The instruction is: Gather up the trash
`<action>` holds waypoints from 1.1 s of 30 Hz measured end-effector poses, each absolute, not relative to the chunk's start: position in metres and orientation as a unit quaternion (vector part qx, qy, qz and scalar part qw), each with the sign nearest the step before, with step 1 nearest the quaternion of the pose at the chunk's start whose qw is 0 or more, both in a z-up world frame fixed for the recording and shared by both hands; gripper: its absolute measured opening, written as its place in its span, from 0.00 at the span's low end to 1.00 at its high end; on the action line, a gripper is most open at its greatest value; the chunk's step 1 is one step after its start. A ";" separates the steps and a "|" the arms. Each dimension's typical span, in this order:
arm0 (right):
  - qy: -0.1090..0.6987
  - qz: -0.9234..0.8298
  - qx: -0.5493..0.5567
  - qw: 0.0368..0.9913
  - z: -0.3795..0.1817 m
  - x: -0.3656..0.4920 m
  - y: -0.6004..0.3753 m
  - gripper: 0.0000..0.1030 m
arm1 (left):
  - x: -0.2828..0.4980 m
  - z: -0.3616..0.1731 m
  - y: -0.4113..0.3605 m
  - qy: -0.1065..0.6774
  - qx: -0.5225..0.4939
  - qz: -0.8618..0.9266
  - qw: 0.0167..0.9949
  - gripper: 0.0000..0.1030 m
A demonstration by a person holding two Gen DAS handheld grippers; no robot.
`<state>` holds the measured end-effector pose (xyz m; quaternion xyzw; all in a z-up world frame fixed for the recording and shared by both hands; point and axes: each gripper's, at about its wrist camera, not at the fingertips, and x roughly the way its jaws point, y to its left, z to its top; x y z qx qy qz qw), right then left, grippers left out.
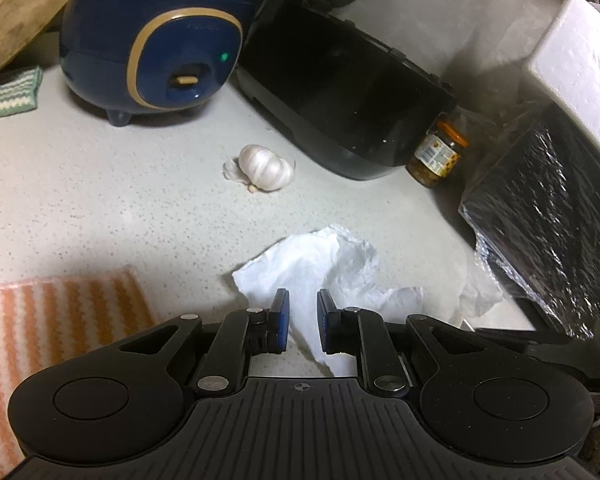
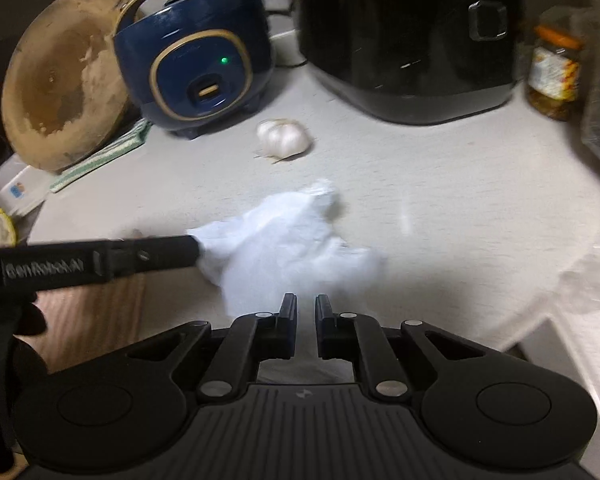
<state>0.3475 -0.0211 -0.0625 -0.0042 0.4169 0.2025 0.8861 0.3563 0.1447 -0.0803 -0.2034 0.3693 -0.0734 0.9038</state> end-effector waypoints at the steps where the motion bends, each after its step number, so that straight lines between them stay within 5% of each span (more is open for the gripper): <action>1: 0.414 0.192 -0.002 0.890 -0.063 0.347 -0.025 0.09 | 0.358 -0.079 0.145 0.367 -0.201 -0.073 0.905 0.17; 5: 0.404 0.158 0.000 0.901 -0.061 0.346 -0.035 0.12 | 0.379 -0.074 0.142 0.345 -0.204 -0.066 0.914 0.17; 7: 0.399 0.145 0.006 0.906 -0.058 0.343 -0.039 0.32 | 0.399 -0.069 0.141 0.329 -0.209 -0.051 0.919 0.17; 9: 0.387 0.140 0.014 0.911 -0.054 0.339 -0.043 0.43 | 0.423 -0.061 0.138 0.310 -0.194 -0.032 0.930 0.17; 13: 0.369 0.129 0.010 0.920 -0.049 0.330 -0.047 0.48 | 0.464 -0.052 0.128 0.293 -0.107 0.001 0.950 0.17; 33: 0.369 0.106 0.018 0.923 -0.058 0.321 -0.071 0.49 | 0.520 -0.090 0.117 0.364 0.004 -0.029 0.931 0.19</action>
